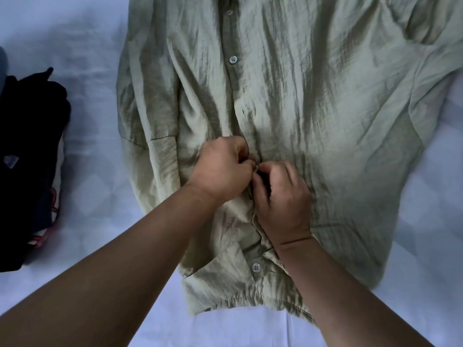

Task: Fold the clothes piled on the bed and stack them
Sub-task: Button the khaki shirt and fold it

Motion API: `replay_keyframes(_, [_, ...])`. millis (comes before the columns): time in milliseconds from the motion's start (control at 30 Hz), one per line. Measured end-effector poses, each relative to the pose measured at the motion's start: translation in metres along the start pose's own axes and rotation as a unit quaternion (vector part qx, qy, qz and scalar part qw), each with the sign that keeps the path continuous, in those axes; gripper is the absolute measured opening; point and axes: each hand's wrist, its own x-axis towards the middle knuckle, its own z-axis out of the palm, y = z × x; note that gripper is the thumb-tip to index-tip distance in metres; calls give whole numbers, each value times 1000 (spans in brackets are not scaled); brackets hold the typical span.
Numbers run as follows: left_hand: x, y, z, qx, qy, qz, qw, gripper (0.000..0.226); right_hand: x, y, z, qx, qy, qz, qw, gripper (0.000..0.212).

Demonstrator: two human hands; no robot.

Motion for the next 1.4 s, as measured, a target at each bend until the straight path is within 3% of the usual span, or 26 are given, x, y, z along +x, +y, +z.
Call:
replay_keyframes(100, [-1, -3, 0, -11, -3, 11, 1000, 28, 0, -1, 0, -5, -9, -1, 1000, 29])
replay_keyframes(200, [1, -7, -1, -62, -15, -2, 998, 6, 1, -1, -1, -13, -7, -7, 1000, 27])
replay_keyframes(333, [4, -3, -5, -147, -59, -46, 986, 31, 2, -1, -4, 5, -13, -9, 1000, 22])
replay_keyframes(533, [14, 0, -16, -186, -128, -83, 971, 38, 3, -3, -2, 30, -8, 21, 999, 21])
replay_keyframes(700, [14, 1, -7, -75, -27, -41, 996, 22, 3, -3, -4, 57, -23, 26, 998, 15])
replay_keyframes(767, [12, 0, -8, -111, -5, -35, 993, 14, 5, -5, -8, 83, -15, 55, 995, 18])
replay_keyframes(833, [12, -3, -12, -153, 38, -37, 987, 24, 11, -10, -13, 105, 5, 61, 993, 20])
replay_keyframes(967, [19, -10, -23, -45, 128, 89, 987, 34, 44, -20, -13, 55, 14, -14, 998, 27])
replay_keyframes(1067, [30, -13, -36, 78, 126, 173, 974, 38, 77, -25, -3, -51, -25, -63, 996, 36])
replay_keyframes(1133, [39, -15, -42, 147, 119, 222, 957, 32, 91, -23, 6, -119, -57, -36, 991, 36])
replay_keyframes(1233, [49, -16, -46, 208, 87, 182, 957, 32, 96, -14, 15, -138, -62, 38, 988, 26])
replay_keyframes(1300, [54, -15, -45, 217, 94, 165, 958, 36, 93, -7, 18, -103, -40, 45, 993, 25])
replay_keyframes(1400, [56, -11, -39, 193, 104, 249, 943, 31, 88, -3, 17, -74, -8, 24, 997, 19])
